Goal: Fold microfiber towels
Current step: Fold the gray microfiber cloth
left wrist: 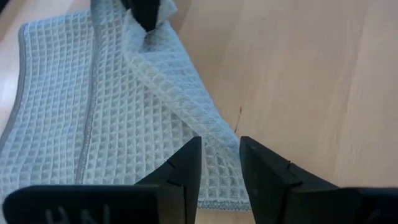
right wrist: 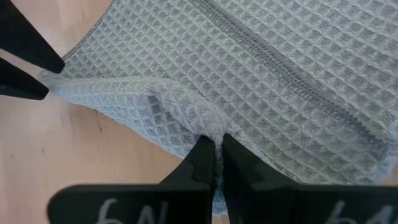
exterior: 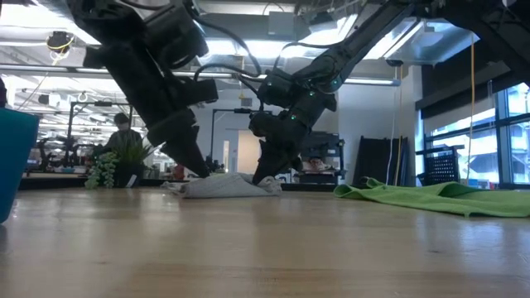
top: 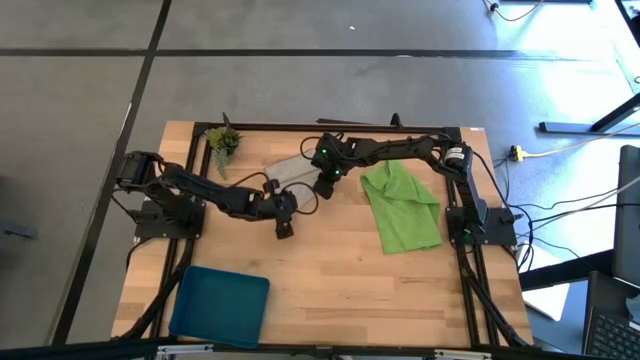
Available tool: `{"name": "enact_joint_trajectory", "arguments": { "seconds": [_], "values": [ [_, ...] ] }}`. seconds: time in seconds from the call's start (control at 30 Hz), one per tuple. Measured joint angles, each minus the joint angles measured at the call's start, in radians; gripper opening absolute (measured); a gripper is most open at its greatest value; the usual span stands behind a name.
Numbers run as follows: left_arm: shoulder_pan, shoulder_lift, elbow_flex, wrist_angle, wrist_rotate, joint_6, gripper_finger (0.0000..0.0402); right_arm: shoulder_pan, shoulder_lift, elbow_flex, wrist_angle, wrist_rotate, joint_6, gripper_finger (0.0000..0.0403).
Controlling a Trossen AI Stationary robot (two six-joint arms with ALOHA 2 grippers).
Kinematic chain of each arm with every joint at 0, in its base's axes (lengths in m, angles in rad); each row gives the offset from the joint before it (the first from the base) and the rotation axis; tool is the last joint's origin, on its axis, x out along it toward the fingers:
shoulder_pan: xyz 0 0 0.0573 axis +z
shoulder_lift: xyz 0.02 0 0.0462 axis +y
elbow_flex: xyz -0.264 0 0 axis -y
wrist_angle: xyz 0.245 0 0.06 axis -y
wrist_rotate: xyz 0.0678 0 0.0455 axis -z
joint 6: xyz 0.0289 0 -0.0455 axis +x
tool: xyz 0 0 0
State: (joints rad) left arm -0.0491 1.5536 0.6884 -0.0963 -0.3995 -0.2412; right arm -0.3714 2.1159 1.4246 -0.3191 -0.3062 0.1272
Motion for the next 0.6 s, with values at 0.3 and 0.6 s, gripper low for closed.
{"name": "enact_joint_trajectory", "arguments": {
  "seconds": [0.3,0.6],
  "values": [
    [0.001,0.039,0.001,0.009,0.021,-0.045,0.0103,0.000,0.000,0.000,0.001,-0.001,0.000,0.0014],
    [0.000,0.095,0.002,0.018,0.022,-0.041,0.0081,0.001,0.000,0.000,-0.010,-0.002,0.000,0.0014]
  ]
}}
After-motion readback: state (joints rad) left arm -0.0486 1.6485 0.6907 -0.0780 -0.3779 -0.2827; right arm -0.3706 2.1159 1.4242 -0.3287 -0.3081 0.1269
